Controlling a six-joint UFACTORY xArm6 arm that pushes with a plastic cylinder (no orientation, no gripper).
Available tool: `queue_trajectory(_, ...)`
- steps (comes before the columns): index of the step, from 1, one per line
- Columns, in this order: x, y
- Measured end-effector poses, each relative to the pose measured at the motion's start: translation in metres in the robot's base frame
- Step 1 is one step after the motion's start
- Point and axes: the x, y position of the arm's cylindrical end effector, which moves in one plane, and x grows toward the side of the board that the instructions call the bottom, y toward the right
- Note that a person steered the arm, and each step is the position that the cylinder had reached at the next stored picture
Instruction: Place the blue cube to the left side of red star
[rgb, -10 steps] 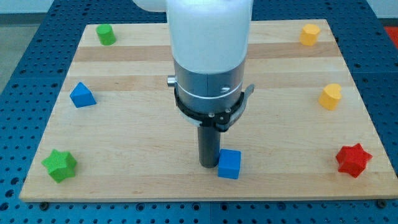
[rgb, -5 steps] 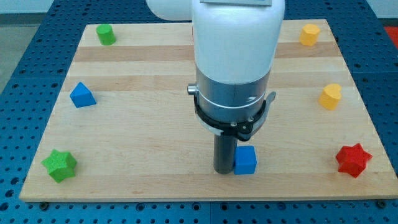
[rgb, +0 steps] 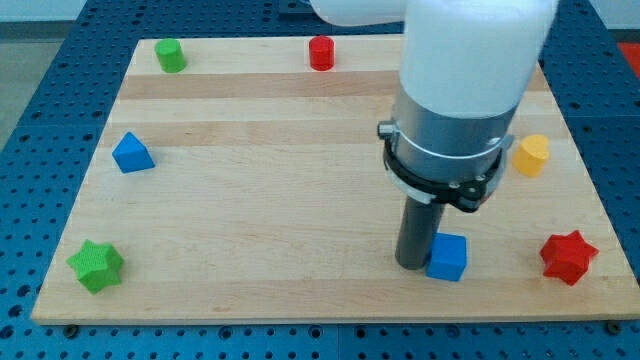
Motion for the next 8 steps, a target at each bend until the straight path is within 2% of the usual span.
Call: queue_trajectory(8,0.000,0.056)
